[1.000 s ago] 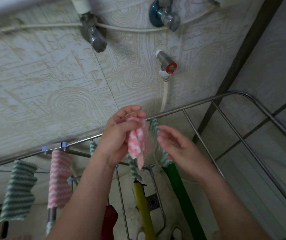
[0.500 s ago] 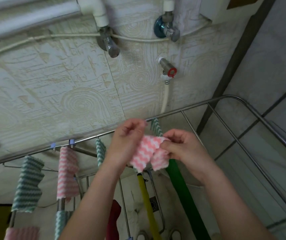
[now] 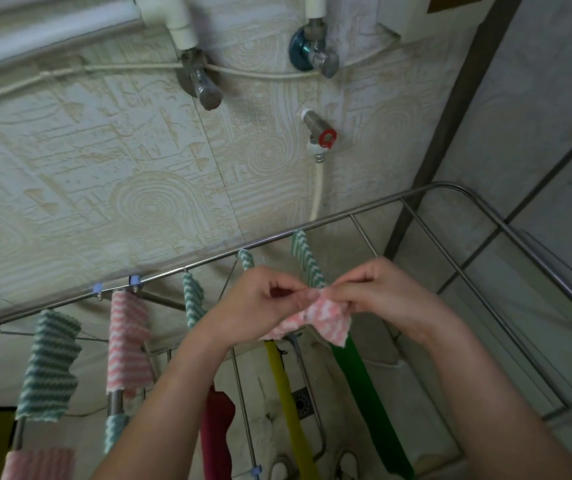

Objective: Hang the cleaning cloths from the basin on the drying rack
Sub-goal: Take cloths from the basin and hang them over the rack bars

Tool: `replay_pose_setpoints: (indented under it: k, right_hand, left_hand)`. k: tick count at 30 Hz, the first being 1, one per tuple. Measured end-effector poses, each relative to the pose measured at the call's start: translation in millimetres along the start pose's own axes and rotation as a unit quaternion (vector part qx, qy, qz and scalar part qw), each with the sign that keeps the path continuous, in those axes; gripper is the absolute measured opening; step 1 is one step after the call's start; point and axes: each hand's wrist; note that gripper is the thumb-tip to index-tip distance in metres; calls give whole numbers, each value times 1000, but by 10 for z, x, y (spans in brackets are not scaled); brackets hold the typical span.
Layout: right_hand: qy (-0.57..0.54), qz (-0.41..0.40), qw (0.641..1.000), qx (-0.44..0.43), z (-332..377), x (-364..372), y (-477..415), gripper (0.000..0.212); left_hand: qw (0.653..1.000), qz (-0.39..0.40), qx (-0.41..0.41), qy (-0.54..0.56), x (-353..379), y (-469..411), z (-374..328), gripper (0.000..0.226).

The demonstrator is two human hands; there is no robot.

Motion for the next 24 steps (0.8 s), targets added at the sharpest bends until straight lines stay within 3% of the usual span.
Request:
replay_pose_setpoints:
  k: [2,3,5,6,8,10,12,16,20,24]
  right_hand:
    - [8,-5,1000,-14,-10,-38,24,14]
    - [42,-20,998,-41,-25,-34,35,14]
    - [141,-62,982,-110,-51,-5,70,16]
    - [169,-88,971,-142,-46,6,93,14]
    - [138,-124,968,-172,-10,-29,125,11]
    - [73,-131,978,-147,1,-134,90,16]
    - [41,-155,978,-133,-36,-213,47,24]
    - [138,-246,943,-176,-84,-282,48,17]
    - [108,-223,949,-194,-154,-400,13,13]
    - [92,-154,975,-133,-217,-702,-78,5]
  left_hand:
    - [1000,8,-13,-24,-4,-18,-16,25]
    - [996,-2,4,-91,7,-27,-14,23]
    - [952,-58,71,-292,55,-41,-51,16]
    - [931,-97,105,-335,95,-47,-103,15]
    - [936,-142,141,-289,163,-72,-197,14]
    - [951,-146,130,-239,204,-103,-257,13]
    - [943,-131,143,-272,241,-135,-302,10]
    - [922,-107,163,-335,373,-248,-397,9]
    - [930,-115,136,-323,422,-329,-378,9]
    - [967,-134,58,-209,455,-434,-253,17]
Point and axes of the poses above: each hand's wrist, its own y-axis away from the middle knuckle, its own x-axis out of the palm, z = x × y, and after that the axes turned 12 degrees about -z, right-handed
